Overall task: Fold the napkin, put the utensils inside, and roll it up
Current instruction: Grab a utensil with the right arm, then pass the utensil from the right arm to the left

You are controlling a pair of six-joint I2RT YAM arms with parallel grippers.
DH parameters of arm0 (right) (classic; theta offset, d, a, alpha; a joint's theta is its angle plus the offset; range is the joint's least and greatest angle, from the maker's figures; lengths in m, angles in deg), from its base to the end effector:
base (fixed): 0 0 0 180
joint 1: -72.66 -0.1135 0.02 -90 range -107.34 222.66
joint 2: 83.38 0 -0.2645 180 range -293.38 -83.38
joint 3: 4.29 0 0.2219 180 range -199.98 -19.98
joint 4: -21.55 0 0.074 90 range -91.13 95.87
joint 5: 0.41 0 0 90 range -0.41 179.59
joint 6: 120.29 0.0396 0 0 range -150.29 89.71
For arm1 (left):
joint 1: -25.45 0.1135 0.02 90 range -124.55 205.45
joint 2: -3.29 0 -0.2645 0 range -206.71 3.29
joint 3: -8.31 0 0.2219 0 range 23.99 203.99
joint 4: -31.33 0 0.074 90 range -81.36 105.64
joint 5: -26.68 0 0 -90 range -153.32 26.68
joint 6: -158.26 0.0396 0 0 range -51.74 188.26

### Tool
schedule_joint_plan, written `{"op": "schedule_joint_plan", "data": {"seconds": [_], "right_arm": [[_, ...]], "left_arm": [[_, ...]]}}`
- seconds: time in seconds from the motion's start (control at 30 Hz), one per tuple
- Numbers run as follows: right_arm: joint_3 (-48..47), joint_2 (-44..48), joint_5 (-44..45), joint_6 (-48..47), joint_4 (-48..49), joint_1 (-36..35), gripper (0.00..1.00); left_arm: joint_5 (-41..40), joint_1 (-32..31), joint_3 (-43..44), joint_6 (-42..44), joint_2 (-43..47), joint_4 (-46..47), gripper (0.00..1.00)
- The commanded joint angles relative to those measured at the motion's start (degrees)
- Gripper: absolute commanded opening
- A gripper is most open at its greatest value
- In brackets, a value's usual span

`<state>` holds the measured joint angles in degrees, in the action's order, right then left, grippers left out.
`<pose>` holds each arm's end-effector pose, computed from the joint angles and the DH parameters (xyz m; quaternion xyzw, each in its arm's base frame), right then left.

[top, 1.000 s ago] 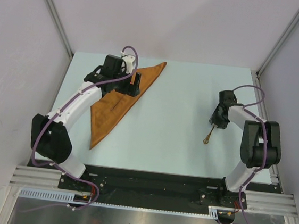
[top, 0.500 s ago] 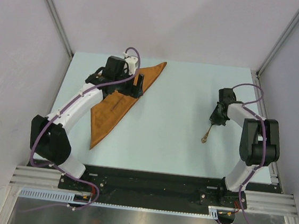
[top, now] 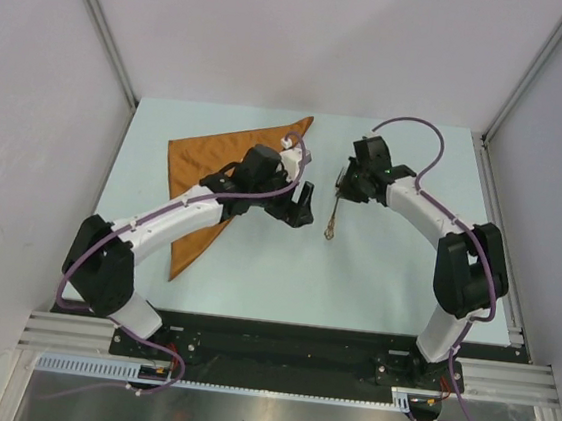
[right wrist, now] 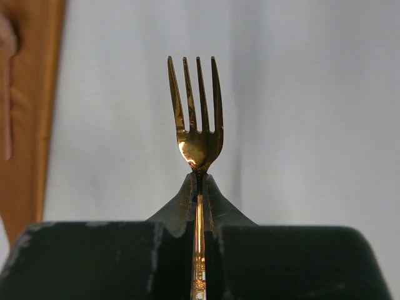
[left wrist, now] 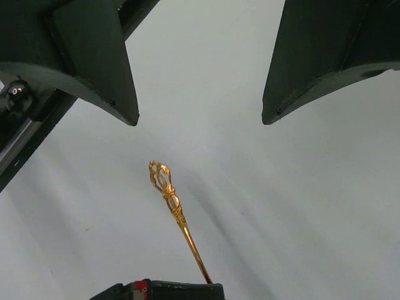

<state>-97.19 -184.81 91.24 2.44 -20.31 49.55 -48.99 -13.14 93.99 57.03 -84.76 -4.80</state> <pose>0.3355 0.1419 0.2523 0.0837 0.9370 0.1467 0.3057 0.2445 -0.2077 0.2987 0.2640 0.8555 -0.2834 0.3436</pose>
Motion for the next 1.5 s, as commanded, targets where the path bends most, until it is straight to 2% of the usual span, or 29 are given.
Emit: {"op": "schedule_joint_plan", "data": {"seconds": [0.0,0.3,0.6,0.8,1.0,1.1,1.27,1.33,1.37,1.43,1.47], "right_arm": [[-4.0,-0.1,-1.0,3.5,3.2,-3.5,0.00],[-4.8,0.4,-3.8,5.1,5.5,-7.0,0.00],[-3.9,1.7,-4.6,5.6,6.3,-7.9,0.00],[-2.9,2.7,-5.1,6.0,6.7,-8.3,0.00],[-2.3,3.7,-5.7,6.4,7.3,-8.4,0.00],[-2.1,4.0,-5.7,6.3,7.5,-8.3,0.00],[-1.9,4.0,-6.1,6.1,8.2,-8.2,0.00],[-1.7,4.0,-6.8,6.0,8.5,-8.2,0.00],[-1.5,4.0,-7.2,5.8,9.3,-8.1,0.05],[-1.0,4.9,-8.5,4.9,10.3,-8.1,0.23],[-0.8,5.4,-8.9,3.5,11.4,-8.0,0.48]], "left_arm": [[3.9,0.8,-6.8,-9.9,2.8,10.8,0.84],[6.7,0.9,-18.5,-22.5,1.7,25.4,0.77],[6.9,1.0,-20.1,-28.1,-0.5,32.6,0.65],[7.3,1.6,-19.8,-30.4,-2.5,34.5,0.53],[8.7,2.1,-20.2,-32.5,-4.1,36.5,0.37],[9.2,2.8,-20.7,-33.5,-4.6,37.2,0.21],[11.7,4.7,-21.7,-34.7,-5.2,38.9,0.01],[12.8,6.1,-22.0,-35.1,-5.4,39.3,0.00],[14.1,6.8,-22.2,-35.0,-5.4,39.4,0.00],[15.6,9.5,-22.7,-34.8,-4.3,39.6,0.00],[17.4,10.6,-23.4,-34.0,-3.6,39.4,0.00]]}}
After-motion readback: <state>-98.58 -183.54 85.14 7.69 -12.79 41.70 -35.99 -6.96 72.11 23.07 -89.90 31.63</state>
